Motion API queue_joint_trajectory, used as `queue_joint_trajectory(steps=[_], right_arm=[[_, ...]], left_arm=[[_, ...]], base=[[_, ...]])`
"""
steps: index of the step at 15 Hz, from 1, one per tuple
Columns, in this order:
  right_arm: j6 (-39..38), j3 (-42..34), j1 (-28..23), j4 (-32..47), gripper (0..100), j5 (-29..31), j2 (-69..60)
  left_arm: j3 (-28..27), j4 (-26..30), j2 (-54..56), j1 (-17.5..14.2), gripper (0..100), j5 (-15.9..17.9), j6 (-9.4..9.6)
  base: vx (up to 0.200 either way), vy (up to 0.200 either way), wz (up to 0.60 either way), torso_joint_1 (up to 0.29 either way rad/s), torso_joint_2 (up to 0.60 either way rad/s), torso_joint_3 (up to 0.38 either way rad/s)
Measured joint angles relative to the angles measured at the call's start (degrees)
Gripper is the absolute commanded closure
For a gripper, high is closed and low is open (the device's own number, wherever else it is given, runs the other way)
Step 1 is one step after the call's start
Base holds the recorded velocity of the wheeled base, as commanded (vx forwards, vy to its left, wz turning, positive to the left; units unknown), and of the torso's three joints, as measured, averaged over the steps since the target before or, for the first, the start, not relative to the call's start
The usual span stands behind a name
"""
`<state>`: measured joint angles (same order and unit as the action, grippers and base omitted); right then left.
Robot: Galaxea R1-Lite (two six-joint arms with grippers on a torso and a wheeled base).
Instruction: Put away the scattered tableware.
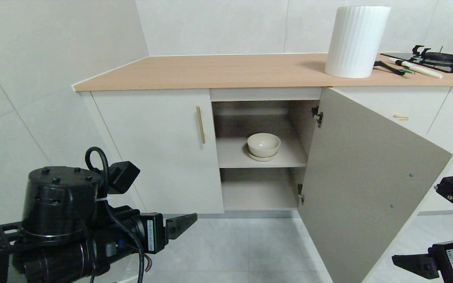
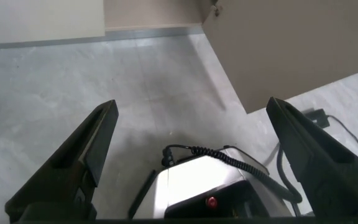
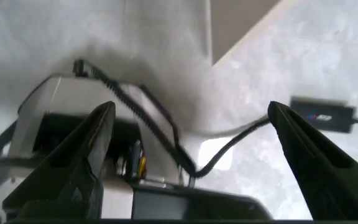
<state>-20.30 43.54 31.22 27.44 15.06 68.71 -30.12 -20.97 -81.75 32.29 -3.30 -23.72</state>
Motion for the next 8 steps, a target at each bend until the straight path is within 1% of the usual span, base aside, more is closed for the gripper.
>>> queue_joint_trajectory(steps=[1, 4, 6, 8], right_arm=[[1.8, 0.3, -3.0, 0.1, 0, 0.6, -0.1], [8.3, 0.8, -14.8, -0.9, 0, 1.3, -0.2], [12.5, 0.9, -23.3, -3.7, 0, 1.1, 0.1], [15.2, 1.0, -30.1, -7.4, 0, 0.3, 1.3]], left_arm=[[0.0, 0.0, 0.0, 0.0, 0, 0.0, 0.00], [0.0, 0.0, -0.1, 0.0, 0, 0.0, -0.06], [0.1, 0.0, -0.2, 0.1, 0, 0.1, -0.04], [0.1, 0.0, -0.2, 0.1, 0, 0.1, -0.06]], base=[[0.000, 0.000, 0.00, 0.000, 0.00, 0.000], [0.000, 0.000, 0.00, 0.000, 0.00, 0.000], [0.000, 0.000, 0.00, 0.000, 0.00, 0.000], [0.000, 0.000, 0.00, 0.000, 0.00, 0.000]])
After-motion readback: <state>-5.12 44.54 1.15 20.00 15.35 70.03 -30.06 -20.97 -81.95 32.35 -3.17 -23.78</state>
